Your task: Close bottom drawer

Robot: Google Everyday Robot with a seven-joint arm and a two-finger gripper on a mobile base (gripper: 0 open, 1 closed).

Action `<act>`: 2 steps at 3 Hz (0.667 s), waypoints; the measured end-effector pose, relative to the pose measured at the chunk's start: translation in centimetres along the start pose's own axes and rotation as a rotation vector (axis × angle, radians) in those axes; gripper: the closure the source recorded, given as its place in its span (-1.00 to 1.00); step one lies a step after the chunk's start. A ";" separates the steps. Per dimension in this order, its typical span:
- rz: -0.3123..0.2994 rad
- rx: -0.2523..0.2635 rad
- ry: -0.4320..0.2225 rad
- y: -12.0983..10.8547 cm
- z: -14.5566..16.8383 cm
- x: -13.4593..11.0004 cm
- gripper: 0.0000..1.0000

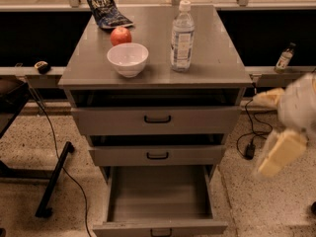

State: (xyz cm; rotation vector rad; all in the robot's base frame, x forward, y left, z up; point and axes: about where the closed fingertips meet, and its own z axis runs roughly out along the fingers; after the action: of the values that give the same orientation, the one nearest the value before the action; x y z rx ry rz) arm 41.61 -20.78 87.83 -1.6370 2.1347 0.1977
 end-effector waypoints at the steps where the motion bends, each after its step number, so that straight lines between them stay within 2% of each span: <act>1: 0.028 -0.002 -0.101 3.0 5.1 4.6 -1.00; 2: -0.020 0.018 -0.103 3.6 5.7 6.0 -1.00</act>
Offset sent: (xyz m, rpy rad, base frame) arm -0.0238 -0.0124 -0.0660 0.0991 -0.0155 -0.0105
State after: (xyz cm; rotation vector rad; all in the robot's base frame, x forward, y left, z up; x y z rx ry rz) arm 38.44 -22.86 79.65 -1.6017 2.0373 0.2512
